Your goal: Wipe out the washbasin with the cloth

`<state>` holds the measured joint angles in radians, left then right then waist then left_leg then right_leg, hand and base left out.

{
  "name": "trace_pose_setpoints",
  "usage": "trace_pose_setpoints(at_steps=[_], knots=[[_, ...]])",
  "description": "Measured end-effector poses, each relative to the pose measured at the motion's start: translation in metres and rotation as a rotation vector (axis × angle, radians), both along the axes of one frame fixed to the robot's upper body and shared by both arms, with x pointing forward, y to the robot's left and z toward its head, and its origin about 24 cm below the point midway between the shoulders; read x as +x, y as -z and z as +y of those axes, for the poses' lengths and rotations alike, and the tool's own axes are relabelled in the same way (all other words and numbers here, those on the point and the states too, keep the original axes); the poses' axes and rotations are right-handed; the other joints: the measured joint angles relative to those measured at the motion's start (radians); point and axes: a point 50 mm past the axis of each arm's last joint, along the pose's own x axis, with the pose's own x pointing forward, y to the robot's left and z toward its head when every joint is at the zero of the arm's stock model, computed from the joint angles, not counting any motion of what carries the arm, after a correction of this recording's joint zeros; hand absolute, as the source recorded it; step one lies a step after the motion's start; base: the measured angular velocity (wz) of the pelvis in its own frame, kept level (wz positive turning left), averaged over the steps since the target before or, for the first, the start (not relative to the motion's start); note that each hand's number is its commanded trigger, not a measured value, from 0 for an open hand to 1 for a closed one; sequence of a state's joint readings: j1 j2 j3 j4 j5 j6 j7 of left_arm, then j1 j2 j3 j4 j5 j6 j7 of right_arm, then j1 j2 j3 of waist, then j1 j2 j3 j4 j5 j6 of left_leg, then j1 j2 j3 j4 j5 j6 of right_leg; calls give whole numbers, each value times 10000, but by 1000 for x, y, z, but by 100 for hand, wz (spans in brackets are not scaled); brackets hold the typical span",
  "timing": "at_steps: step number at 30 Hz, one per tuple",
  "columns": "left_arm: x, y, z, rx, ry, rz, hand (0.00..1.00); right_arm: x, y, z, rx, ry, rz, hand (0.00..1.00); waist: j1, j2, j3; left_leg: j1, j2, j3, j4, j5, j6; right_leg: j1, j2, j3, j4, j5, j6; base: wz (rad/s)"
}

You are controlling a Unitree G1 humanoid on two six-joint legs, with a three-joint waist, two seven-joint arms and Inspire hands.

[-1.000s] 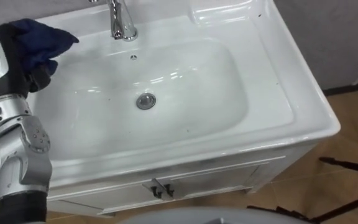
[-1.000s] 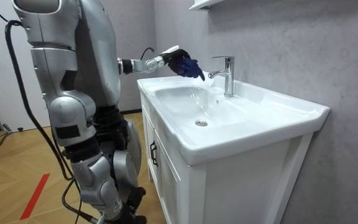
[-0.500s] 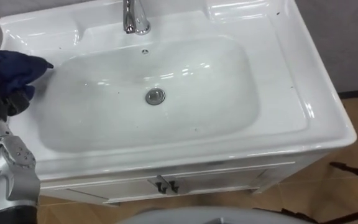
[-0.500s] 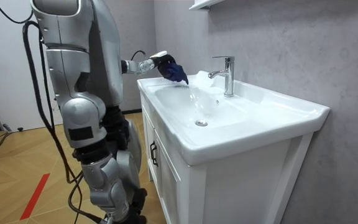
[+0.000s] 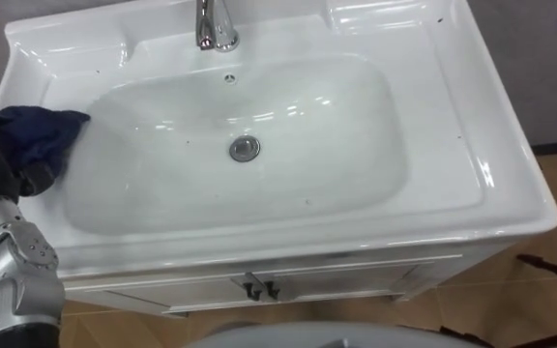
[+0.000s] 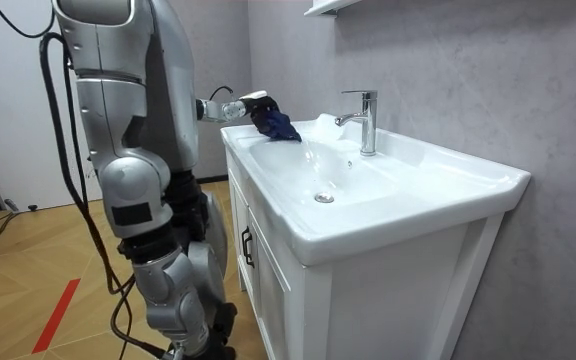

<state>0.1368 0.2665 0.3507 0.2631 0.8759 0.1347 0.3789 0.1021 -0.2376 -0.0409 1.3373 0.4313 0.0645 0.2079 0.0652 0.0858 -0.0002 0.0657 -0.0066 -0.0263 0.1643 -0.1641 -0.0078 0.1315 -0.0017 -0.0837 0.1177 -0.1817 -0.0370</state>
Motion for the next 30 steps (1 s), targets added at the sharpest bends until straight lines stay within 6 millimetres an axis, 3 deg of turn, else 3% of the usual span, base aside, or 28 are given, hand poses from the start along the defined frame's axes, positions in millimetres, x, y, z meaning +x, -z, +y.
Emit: trace_pose_setpoints(at_steps=[16,30], knots=[[-2,1,3,29,-374,175,100,0,0,0,-34,57,206,0,-25,23,0,82,1,19,13,-2,1,88,2,0,-7,-11,1,0],[-2,-11,19,228,-1061,75,100,1,0,-1,7,84,409,0,241,-10,-39,72,-6,-52,38,-1,0,116,0,-79,11,-22,-7,1]])
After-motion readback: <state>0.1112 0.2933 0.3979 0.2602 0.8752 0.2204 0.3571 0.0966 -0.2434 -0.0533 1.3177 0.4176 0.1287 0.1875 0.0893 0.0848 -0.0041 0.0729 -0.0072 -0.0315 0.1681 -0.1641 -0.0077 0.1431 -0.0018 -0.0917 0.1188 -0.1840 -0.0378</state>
